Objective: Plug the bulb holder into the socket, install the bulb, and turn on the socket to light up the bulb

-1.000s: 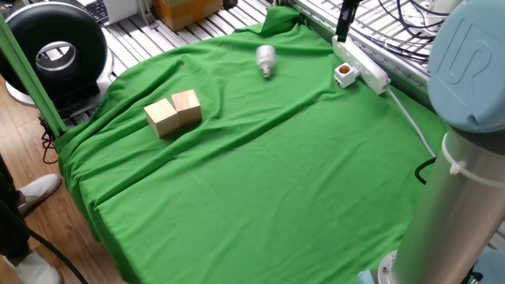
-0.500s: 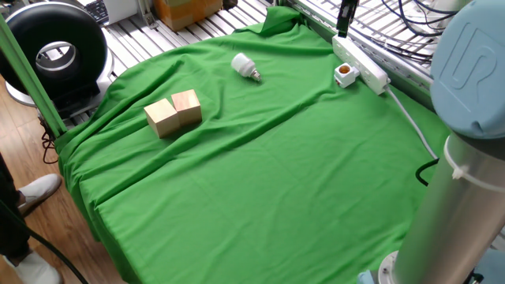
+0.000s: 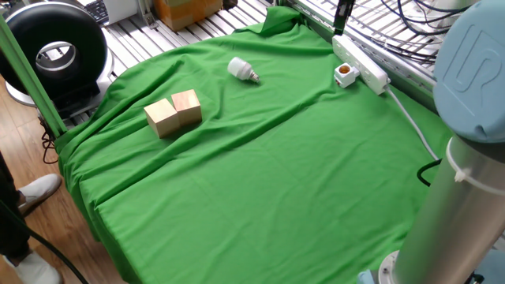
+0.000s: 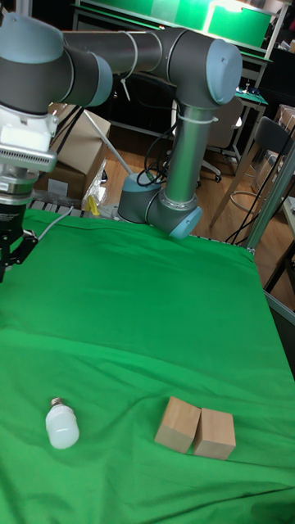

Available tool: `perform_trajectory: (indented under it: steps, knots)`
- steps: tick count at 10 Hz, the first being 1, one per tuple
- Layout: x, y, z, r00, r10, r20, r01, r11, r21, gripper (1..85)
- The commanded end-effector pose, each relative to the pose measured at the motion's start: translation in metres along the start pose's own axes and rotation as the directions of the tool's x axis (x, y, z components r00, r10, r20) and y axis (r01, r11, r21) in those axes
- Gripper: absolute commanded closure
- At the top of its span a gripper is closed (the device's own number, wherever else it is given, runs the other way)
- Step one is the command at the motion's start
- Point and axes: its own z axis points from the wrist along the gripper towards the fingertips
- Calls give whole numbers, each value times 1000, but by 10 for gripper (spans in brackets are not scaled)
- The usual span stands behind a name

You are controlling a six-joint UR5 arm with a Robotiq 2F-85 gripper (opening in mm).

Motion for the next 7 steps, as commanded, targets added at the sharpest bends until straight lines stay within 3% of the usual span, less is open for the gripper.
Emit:
perform_trajectory:
  steps: [1, 3, 4, 5, 6, 7]
  knots:
    - [-4, 23, -9, 999, 40, 21, -39, 998, -56, 450]
    - [-8, 35, -9, 998, 56, 29, -53, 995, -81, 450]
    - [-2, 38, -10, 998, 71, 3, -70, 993, -91, 450]
    - [15, 41, -10, 994, 93, -60, -99, 991, -89, 453]
    - [22, 40, -10, 990, 108, -86, -114, 992, -61, 463]
    - [22, 36, -8, 989, 123, -84, -127, 991, -38, 467]
